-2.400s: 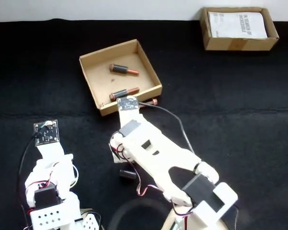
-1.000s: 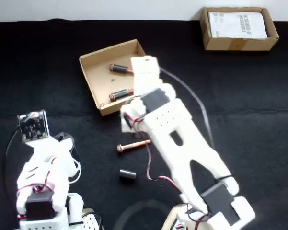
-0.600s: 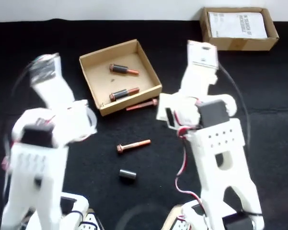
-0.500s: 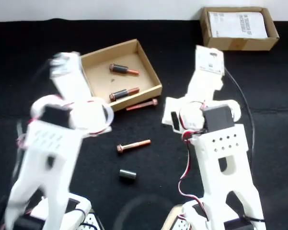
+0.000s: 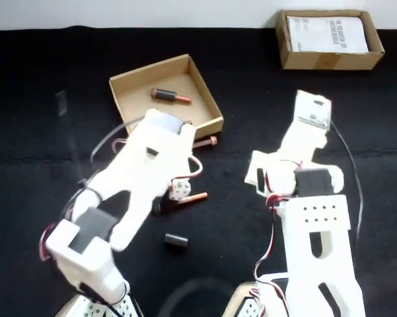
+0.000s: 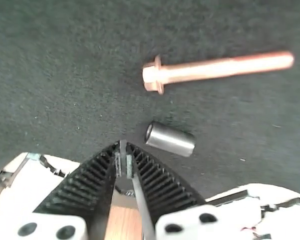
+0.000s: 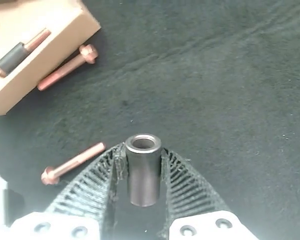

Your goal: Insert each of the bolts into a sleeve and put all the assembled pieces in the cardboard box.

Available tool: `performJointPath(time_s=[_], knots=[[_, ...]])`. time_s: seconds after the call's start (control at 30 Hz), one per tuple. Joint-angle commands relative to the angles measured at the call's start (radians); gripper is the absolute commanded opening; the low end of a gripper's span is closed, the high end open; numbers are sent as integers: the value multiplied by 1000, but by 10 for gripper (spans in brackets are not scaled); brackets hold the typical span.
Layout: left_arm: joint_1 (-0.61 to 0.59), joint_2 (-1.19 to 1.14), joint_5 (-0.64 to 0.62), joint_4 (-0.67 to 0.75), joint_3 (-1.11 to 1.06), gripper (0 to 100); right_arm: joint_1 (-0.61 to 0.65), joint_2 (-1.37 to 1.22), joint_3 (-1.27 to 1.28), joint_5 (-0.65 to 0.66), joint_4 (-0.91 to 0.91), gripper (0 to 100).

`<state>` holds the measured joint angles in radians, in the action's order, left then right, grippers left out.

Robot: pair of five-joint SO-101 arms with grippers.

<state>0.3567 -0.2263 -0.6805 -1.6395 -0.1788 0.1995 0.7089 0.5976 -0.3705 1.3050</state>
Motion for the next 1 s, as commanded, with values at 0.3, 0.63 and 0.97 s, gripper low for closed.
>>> performJointPath(time_s=[0.3,0.63,0.97], knots=[[24,-334,-5,97,228,9,-53,111,36,12,-35,8],[-8,-501,-3,98,479,9,-53,105,36,14,-35,8],[-124,-575,-6,98,932,9,-53,104,38,61,-36,8]])
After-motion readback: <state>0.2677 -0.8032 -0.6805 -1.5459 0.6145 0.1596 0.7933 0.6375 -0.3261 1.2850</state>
